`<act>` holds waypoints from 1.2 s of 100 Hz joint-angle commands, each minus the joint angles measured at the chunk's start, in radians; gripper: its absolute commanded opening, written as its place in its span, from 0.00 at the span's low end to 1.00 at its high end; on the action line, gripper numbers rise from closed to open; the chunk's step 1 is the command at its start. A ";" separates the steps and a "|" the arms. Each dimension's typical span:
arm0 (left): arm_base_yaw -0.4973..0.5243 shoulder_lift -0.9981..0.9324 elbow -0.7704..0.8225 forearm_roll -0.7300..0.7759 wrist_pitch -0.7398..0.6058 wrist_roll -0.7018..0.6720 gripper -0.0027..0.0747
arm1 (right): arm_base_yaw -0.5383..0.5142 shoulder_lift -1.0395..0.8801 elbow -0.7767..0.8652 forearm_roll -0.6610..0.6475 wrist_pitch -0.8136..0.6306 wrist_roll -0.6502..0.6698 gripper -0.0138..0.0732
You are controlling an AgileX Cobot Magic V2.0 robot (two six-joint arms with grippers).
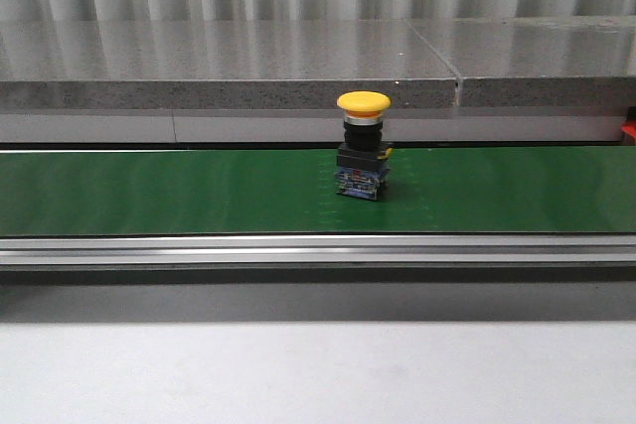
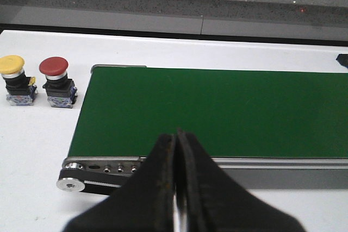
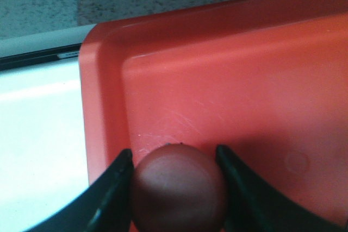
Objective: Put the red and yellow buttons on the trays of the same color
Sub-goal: 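Carry the red button into the red tray and open the right gripper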
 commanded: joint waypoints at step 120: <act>-0.007 0.007 -0.027 -0.008 -0.069 -0.003 0.01 | -0.007 -0.029 -0.037 0.017 -0.055 0.000 0.89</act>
